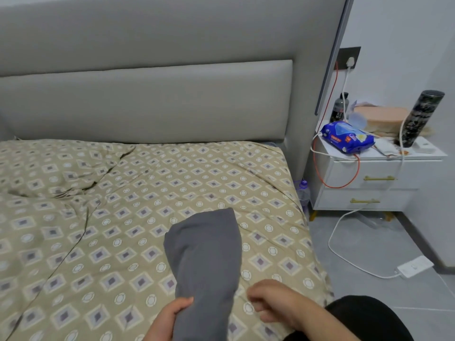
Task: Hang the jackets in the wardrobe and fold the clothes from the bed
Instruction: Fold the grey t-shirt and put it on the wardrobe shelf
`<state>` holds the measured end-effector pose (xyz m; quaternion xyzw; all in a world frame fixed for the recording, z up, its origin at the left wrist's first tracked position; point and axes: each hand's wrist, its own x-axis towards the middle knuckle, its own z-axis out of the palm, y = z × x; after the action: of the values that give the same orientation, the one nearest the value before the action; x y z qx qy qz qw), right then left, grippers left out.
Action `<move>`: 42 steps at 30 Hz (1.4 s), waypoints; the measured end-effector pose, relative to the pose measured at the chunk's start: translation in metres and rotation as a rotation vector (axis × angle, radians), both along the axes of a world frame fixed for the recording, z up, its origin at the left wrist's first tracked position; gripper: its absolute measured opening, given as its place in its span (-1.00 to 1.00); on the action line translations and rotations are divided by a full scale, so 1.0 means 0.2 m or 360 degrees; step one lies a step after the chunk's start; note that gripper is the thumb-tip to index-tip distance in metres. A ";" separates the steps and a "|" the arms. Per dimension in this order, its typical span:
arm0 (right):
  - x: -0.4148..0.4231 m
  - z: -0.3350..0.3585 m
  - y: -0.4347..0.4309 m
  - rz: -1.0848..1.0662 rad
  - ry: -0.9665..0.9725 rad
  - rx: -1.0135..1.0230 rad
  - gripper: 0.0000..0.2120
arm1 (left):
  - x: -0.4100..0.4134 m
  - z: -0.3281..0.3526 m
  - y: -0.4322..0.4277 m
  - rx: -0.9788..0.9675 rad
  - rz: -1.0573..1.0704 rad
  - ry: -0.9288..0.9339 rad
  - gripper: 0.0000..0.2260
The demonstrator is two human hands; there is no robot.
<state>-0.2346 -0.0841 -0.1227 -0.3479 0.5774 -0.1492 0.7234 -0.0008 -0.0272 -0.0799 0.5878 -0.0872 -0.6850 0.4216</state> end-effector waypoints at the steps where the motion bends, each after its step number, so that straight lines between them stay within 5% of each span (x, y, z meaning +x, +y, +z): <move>1: 0.07 -0.02 0.01 0.0047 0.0007 -0.0025 -0.87 | -0.02 0.02 0.02 -0.0026 0.0081 0.0008 -0.84; 6: 0.24 -0.02 0.04 -0.0087 -0.0310 0.0156 -0.67 | 0.00 0.07 0.00 -0.0030 0.0195 0.0287 -0.77; 9: 0.21 0.02 0.03 -0.0393 -0.0762 0.0210 -0.59 | -0.03 0.08 -0.03 -0.0084 0.0186 0.0365 -0.70; 15: -0.04 0.15 0.02 -0.0676 -0.1160 0.0064 -0.33 | -0.13 0.08 -0.08 -0.0044 0.0007 0.0436 -0.70; 21: -0.20 0.15 0.10 -0.0371 -0.0388 0.0239 -0.74 | -0.23 -0.02 0.01 0.0234 -0.0028 0.0303 -0.63; 25: -0.17 0.14 0.15 -0.0015 -0.0007 0.0099 -0.65 | -0.25 -0.04 0.23 0.0275 -0.0086 0.0398 -0.65; 29: -0.23 0.17 0.15 -0.0247 -0.0194 0.0225 -0.69 | -0.20 -0.09 0.25 0.0321 -0.0032 0.0436 -0.54; 37: -0.24 0.27 0.03 -0.0968 -0.0961 0.0077 -0.84 | -0.17 0.12 0.02 0.0169 0.0245 0.0548 -0.84; 42: -0.13 0.37 -0.28 -0.0932 -0.0784 -0.0374 -0.48 | -0.16 0.24 -0.34 -0.0458 0.0647 0.0389 -0.71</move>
<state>-0.2599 -0.1397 -0.0489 -0.2028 0.4405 -0.4931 0.7223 -0.0329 -0.0952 -0.0318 0.4402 -0.0125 -0.6327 0.6370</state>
